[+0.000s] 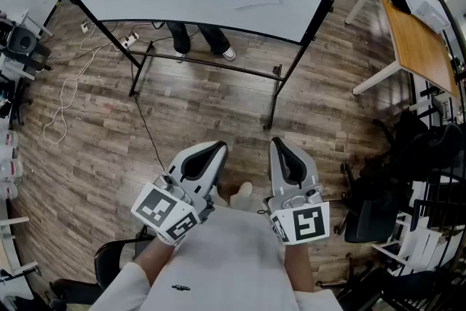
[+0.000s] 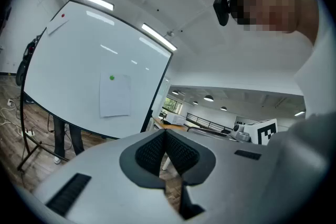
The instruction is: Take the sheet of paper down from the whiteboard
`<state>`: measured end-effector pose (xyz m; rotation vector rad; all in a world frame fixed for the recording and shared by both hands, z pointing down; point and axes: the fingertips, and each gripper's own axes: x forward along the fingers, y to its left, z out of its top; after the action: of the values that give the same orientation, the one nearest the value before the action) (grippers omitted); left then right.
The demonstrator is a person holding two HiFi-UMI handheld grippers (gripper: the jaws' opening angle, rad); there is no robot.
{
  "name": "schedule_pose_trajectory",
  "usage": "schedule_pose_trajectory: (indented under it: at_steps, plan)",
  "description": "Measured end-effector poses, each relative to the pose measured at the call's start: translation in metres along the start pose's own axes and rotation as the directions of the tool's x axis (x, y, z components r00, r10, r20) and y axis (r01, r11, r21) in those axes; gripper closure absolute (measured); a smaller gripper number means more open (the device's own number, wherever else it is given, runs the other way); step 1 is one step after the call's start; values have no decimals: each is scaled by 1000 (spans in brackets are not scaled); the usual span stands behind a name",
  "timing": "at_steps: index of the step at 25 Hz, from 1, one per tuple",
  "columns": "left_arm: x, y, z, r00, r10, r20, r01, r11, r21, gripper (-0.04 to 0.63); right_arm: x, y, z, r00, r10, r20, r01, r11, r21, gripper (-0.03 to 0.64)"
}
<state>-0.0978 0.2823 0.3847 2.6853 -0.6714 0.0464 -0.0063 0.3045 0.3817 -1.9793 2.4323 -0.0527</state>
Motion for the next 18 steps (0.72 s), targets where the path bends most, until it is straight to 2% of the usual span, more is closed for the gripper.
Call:
schedule_pose_trajectory:
  at_steps: [8,14,18]
  plan:
    - [-18,-6,4,1000,15,0,-15,999,47,589,-15,17,11,1000,-19,23,19,1000,-13,606]
    - [-13,-9,-3,999,49,6,-49,998,39,589,-29,4,4,1000,-13,16,13,1000,-10,606]
    - [-15,-5,-15,996,91,20,-92,996,8,589,-36,-5,-7,1000,-5,28,5,1000,-1,606]
